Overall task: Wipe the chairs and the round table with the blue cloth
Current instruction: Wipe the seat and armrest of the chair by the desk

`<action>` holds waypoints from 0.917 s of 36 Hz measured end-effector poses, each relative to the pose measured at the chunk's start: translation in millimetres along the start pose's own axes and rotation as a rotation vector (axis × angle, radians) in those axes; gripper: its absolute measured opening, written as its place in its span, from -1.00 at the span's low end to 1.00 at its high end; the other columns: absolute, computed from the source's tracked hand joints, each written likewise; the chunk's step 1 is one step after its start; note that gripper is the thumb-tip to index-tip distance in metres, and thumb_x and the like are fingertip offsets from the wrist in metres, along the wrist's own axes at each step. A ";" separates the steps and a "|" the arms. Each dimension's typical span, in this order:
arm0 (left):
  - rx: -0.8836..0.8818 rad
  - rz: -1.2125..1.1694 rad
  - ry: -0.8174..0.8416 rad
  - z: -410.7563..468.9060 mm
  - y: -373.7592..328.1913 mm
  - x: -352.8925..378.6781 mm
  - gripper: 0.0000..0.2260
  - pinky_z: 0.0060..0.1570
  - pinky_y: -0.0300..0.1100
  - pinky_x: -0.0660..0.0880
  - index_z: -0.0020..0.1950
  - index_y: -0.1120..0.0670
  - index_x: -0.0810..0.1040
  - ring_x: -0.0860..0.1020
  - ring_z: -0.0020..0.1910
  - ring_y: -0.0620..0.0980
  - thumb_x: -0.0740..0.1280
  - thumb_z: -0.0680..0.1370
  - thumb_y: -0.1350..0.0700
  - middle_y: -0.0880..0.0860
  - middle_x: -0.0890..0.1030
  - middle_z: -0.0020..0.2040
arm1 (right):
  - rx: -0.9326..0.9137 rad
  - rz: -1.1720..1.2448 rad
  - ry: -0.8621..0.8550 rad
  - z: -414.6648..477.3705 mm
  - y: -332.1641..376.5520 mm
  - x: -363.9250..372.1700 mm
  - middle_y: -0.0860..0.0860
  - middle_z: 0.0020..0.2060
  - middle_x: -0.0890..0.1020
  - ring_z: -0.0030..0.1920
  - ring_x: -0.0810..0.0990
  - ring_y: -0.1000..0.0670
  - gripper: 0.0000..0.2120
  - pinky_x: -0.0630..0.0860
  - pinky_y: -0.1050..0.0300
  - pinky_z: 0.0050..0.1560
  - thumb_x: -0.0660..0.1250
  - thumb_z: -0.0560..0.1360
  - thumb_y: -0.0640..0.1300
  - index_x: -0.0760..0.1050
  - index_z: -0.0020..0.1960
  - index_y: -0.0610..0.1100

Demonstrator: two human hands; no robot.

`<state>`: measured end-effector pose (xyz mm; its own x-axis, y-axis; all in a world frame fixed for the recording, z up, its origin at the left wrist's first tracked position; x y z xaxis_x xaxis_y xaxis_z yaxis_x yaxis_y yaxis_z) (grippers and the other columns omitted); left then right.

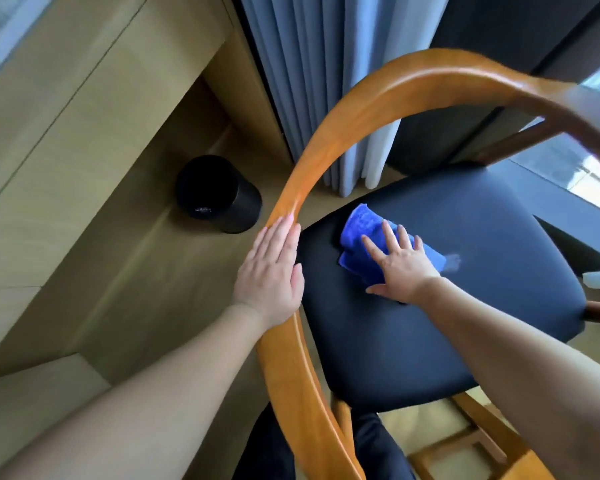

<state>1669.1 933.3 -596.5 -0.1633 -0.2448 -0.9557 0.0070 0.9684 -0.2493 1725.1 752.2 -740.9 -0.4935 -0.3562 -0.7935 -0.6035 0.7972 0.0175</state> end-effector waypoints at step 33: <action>-0.140 -0.126 -0.053 -6.8 18.8 4.0 -0.44 0.46 -0.12 0.03 0.52 0.12 0.14 0.04 0.52 -0.03 -0.01 0.51 0.06 0.05 0.13 0.54 | 0.063 -0.044 -0.250 81.7 22.0 -18.9 -0.21 0.51 0.03 0.23 0.30 -0.26 -0.23 0.36 -0.11 0.13 0.06 0.48 0.41 -0.12 0.56 0.13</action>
<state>1661.9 950.8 -603.9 -0.1020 -0.3634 -0.9260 -0.1481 0.9261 -0.3471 1772.3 816.3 -775.1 -0.2922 -0.2660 -0.9186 -0.5771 0.8150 -0.0524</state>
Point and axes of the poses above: each hand's wrist, its own z-axis towards the middle knuckle, its own x-axis out of the palm, y = z × x, the point moved 10 cm from there along z, towards the middle knuckle
